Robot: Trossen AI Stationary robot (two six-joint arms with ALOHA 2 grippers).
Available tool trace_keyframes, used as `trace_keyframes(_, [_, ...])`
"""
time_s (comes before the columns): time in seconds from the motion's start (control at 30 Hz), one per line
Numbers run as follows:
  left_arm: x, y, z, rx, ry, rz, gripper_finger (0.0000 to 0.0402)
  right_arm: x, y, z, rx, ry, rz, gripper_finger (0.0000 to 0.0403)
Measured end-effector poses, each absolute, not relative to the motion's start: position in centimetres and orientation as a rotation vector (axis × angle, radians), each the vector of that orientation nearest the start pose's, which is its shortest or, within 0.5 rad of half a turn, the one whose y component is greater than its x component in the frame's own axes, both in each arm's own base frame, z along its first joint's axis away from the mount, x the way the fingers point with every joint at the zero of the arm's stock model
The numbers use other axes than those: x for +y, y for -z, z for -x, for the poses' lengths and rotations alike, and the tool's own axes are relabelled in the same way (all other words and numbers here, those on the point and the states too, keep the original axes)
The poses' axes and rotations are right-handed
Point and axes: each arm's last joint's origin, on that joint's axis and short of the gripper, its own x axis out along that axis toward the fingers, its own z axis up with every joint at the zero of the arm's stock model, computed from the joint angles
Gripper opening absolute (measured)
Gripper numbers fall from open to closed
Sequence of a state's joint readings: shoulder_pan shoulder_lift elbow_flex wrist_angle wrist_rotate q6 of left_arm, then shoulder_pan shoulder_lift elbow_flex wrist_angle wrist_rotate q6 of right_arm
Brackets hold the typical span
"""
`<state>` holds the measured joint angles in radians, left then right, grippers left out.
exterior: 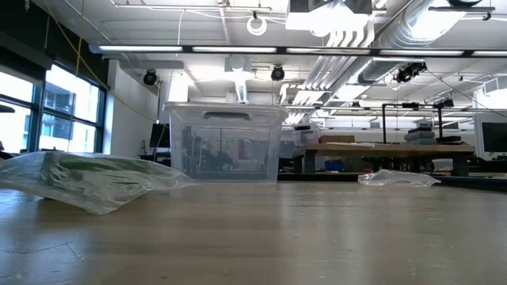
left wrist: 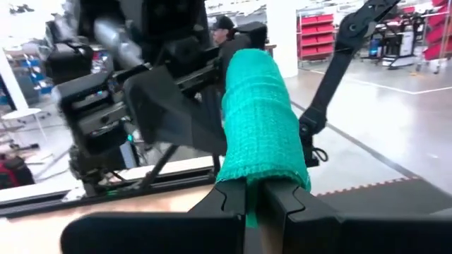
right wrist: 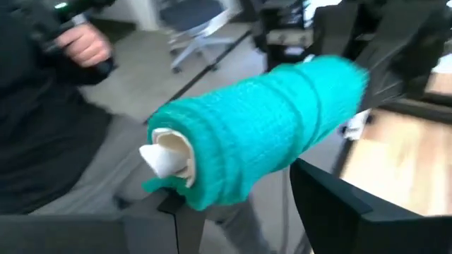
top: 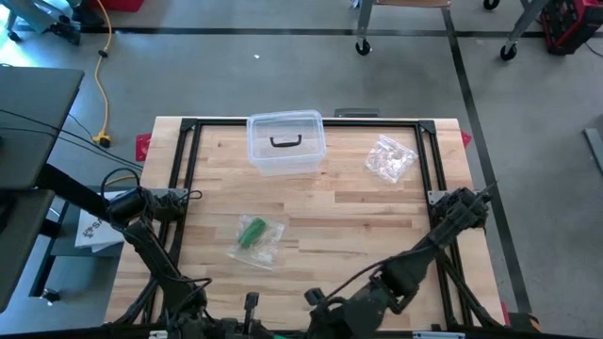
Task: Roll bandage
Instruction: Roll the dark green bandage
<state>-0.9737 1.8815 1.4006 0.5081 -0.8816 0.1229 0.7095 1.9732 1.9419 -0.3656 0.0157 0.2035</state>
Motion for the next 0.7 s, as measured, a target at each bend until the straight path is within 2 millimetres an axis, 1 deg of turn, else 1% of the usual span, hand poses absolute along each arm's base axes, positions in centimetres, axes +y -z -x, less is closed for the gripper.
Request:
trace_keyframes(0.2, [-33.8,-29.8,-26.6,-0.015,-0.011,-0.121,0.0005,30.9,-36.6,-33.9,0.366,-0.469,-0.001,0.0189])
trace_keyframes(0.37, [-33.1,-29.9,-27.1,-0.020,-0.112,-0.087,0.0005,31.9,-36.7,-32.5,0.278,-0.163,0.127,0.0189])
trace_keyframes(0.47, [-32.9,-29.7,-27.2,-0.012,-0.164,-0.094,0.0005,32.1,-37.1,-31.8,0.233,-0.008,0.189,0.0188])
trace_keyframes(0.53, [-32.8,-29.7,-27.3,-0.007,-0.190,-0.098,0.0005,32.2,-37.1,-31.5,0.221,0.050,0.207,0.0188])
trace_keyframes(0.6, [-32.8,-29.6,-27.3,-0.002,-0.202,-0.105,0.0005,32.2,-37.1,-31.4,0.217,0.072,0.203,0.0188])
trace_keyframes(0.7, [-32.7,-29.2,-27.6,0.008,-0.190,-0.104,0.0005,32.0,-37.5,-31.5,0.198,0.123,0.188,0.0188])
